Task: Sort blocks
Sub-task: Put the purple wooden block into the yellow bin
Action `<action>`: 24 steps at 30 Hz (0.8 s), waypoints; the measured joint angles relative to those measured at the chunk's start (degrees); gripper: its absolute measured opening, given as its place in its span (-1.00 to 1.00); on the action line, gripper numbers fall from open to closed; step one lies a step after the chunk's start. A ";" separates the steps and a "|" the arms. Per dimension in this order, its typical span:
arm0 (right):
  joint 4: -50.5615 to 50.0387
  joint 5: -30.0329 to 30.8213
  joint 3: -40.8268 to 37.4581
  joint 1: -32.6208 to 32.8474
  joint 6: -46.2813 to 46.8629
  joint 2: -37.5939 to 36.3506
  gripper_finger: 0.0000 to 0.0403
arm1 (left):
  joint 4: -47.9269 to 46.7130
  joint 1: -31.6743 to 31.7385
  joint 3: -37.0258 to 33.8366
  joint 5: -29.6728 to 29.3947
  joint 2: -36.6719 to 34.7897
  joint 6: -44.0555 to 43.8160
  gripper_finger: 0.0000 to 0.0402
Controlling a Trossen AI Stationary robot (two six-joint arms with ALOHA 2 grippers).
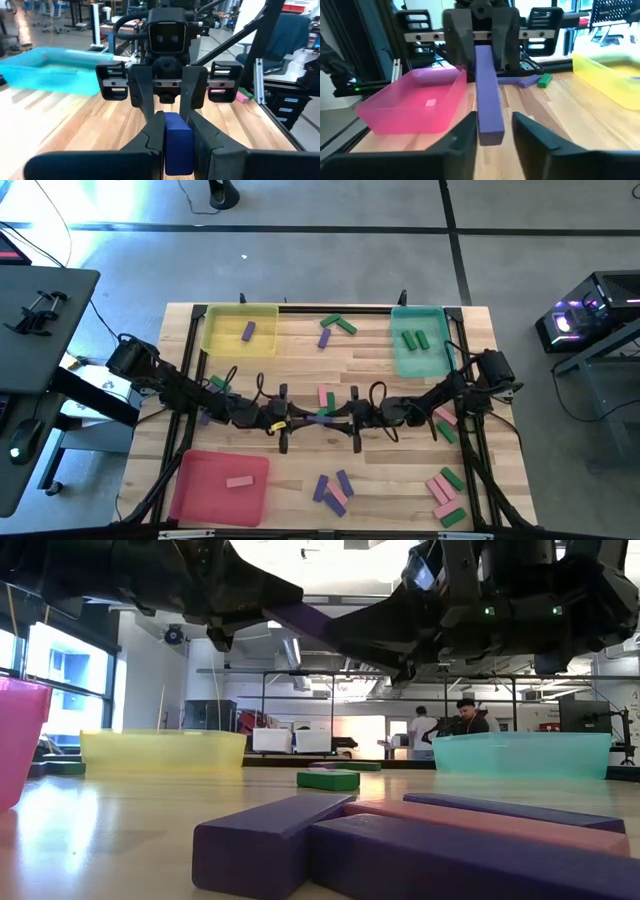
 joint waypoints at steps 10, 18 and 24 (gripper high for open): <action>-18.13 11.32 -0.22 -0.27 3.86 -7.39 -0.01 | -11.38 -1.28 0.00 -21.03 -7.31 -1.52 -0.83; -20.31 13.75 -0.22 3.21 0.85 -11.67 -0.01 | -34.89 6.40 0.01 -34.86 -22.42 -1.17 -0.83; -20.43 13.60 -0.22 4.18 -0.02 -11.72 -0.01 | -57.92 26.38 0.09 -22.29 -32.75 -10.36 -0.84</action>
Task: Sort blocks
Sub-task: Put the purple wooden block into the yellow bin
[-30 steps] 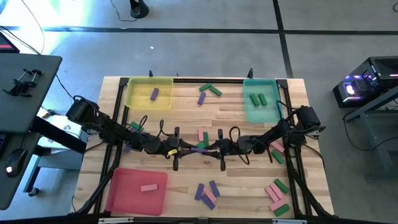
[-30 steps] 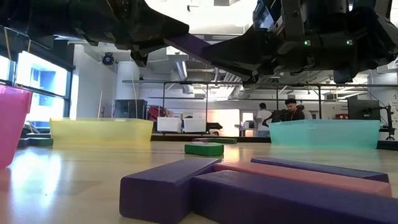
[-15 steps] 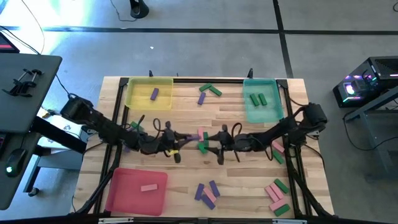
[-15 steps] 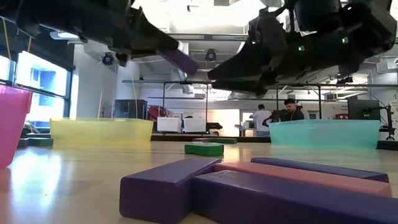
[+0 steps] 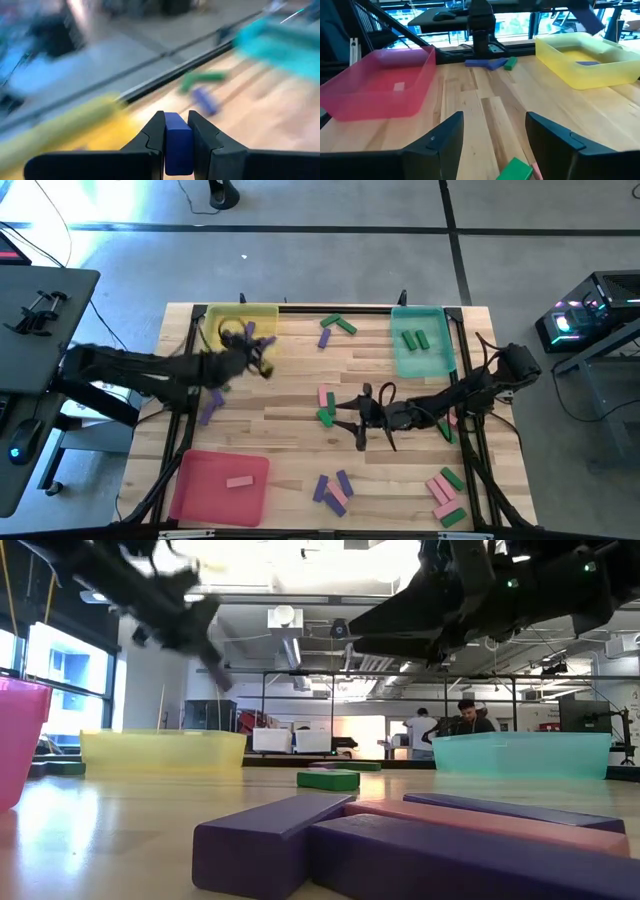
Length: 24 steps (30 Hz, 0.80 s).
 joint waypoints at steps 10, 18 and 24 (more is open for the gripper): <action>0.00 0.02 0.00 -0.94 -0.58 0.00 -0.01 | -21.88 32.70 6.90 17.43 7.28 3.63 -0.84; -0.13 0.13 0.00 -0.87 -0.58 0.00 -0.01 | -18.76 38.44 10.13 16.42 20.14 11.42 -0.80; -2.14 -0.02 0.00 -0.87 0.84 0.00 -0.01 | -17.95 38.30 10.71 9.29 26.46 12.55 -0.79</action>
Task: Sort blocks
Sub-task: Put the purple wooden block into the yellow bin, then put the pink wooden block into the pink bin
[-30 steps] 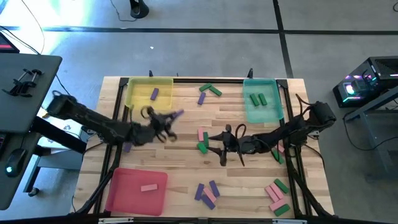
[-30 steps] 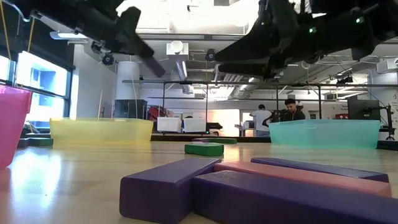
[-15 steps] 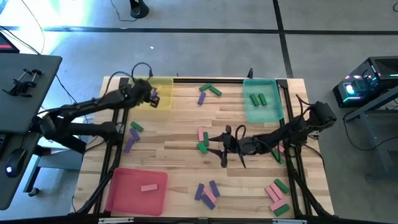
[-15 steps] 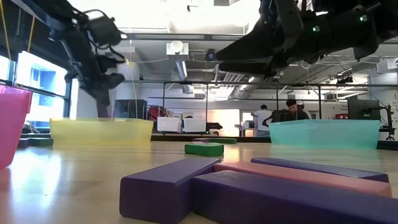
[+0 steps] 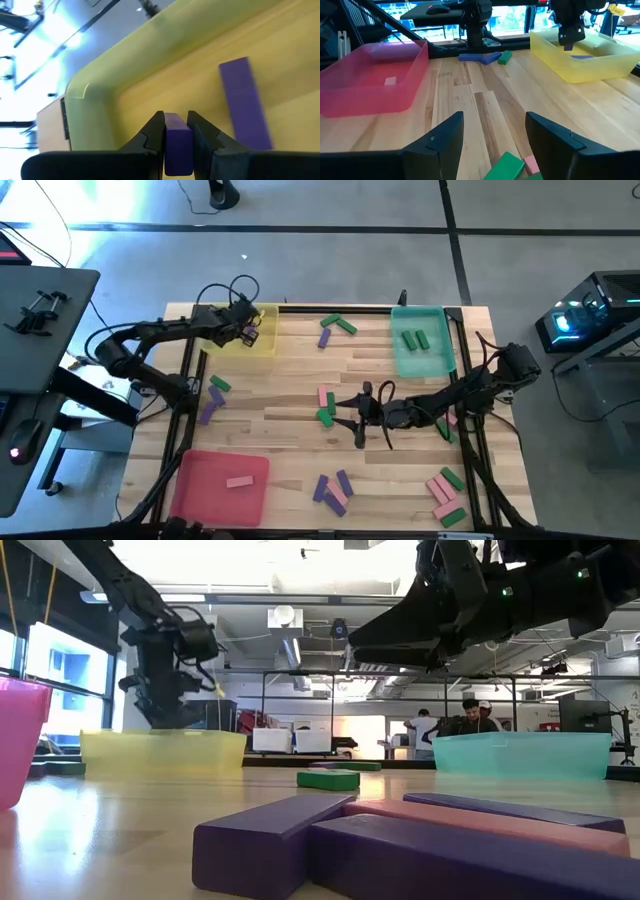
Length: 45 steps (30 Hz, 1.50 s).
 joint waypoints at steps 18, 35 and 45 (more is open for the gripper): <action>-0.47 -0.15 0.00 0.00 0.21 0.00 -0.01 | 0.28 0.00 0.03 2.74 1.46 2.51 -0.01; -0.88 -0.23 0.00 0.00 0.23 0.02 -0.01 | 0.41 -10.96 4.02 7.69 -13.12 2.51 0.08; -0.93 -1.23 0.00 0.72 -1.46 -0.31 -0.01 | 4.28 -34.72 4.04 11.00 -14.51 4.23 -0.01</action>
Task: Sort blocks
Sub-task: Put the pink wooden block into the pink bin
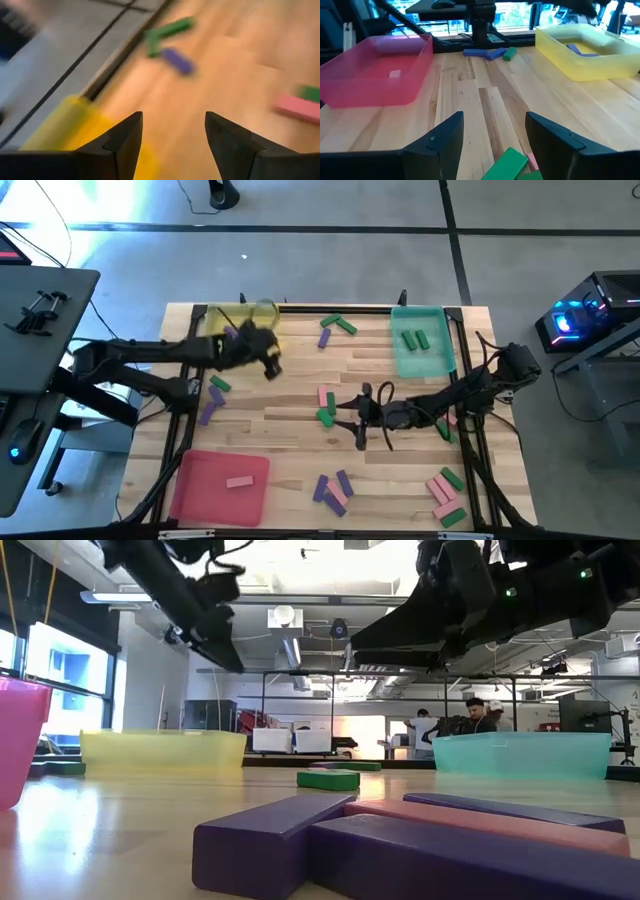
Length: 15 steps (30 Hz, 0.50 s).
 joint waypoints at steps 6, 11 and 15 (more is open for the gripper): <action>-2.11 0.01 0.00 3.12 -3.44 -5.08 -0.01 | 3.18 -14.91 0.00 7.79 5.19 5.90 -0.09; -4.55 0.01 0.04 5.82 -4.05 -9.78 -0.01 | 11.03 -27.28 0.00 9.85 12.87 17.21 -0.13; -6.20 0.58 0.04 7.70 -4.07 -11.16 -0.01 | 22.55 -34.53 -0.01 11.53 19.48 19.52 -0.14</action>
